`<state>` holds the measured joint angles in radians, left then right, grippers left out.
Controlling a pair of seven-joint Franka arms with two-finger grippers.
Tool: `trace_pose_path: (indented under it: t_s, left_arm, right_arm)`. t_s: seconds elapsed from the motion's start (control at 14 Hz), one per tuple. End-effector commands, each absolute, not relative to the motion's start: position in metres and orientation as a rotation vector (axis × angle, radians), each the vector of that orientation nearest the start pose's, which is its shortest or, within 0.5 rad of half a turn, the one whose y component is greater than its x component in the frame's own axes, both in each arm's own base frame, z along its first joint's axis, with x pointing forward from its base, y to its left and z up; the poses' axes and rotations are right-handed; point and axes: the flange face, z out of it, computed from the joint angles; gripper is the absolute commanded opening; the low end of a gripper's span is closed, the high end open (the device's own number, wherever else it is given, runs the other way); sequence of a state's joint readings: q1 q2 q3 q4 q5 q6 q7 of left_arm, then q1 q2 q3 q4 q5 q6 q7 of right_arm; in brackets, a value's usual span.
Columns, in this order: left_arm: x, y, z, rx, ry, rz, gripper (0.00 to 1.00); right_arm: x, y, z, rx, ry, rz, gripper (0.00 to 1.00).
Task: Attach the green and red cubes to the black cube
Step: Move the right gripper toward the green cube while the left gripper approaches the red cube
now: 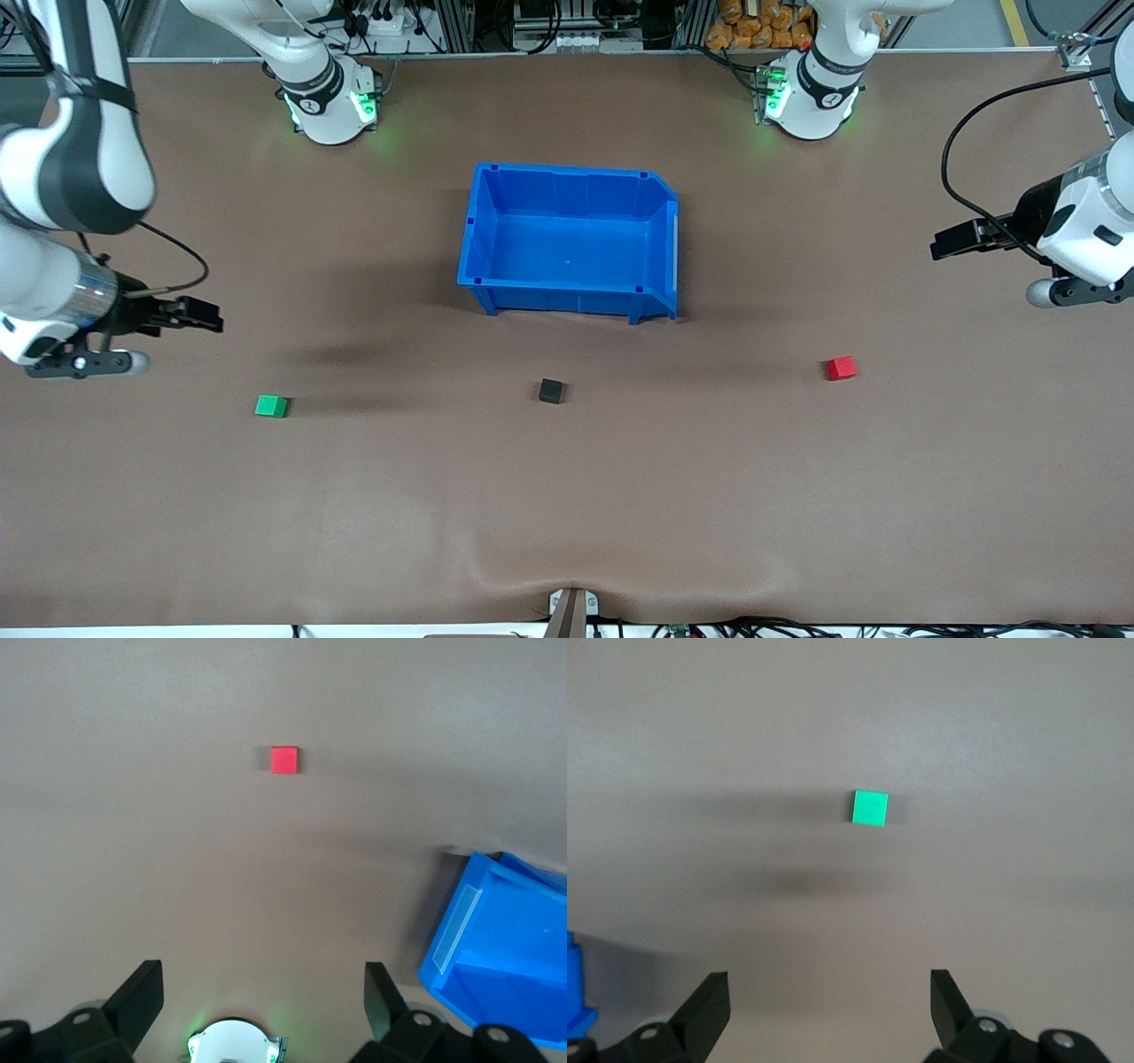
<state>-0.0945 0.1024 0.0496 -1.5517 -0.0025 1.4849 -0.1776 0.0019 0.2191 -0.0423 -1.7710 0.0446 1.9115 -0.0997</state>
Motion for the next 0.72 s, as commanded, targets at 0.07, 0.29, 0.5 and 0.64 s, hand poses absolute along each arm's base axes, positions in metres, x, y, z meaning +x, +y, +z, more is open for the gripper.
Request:
trace_pose_path:
  t_s: [0.07, 0.29, 0.5, 0.64]
  left_arm:
    - [0.57, -0.024, 0.552, -3.098, -0.195, 0.25, 1.0]
    - [0.576, -0.025, 0.537, -3.1, -0.211, 0.224, 1.0]
    - [0.579, -0.025, 0.531, -3.101, -0.211, 0.214, 1.0]
    - [0.581, -0.039, 0.537, -3.112, -0.189, 0.167, 1.0]
  right_arm:
    - [0.629, -0.028, 0.358, -3.1, -0.041, 0.112, 1.0]
    - [0.642, -0.033, 0.314, -3.11, -0.027, 0.062, 1.0]
    - [0.651, -0.038, 0.271, -3.119, -0.004, 0.044, 1.0]
    - [0.653, -0.039, 0.251, -3.12, 0.017, 0.059, 1.0]
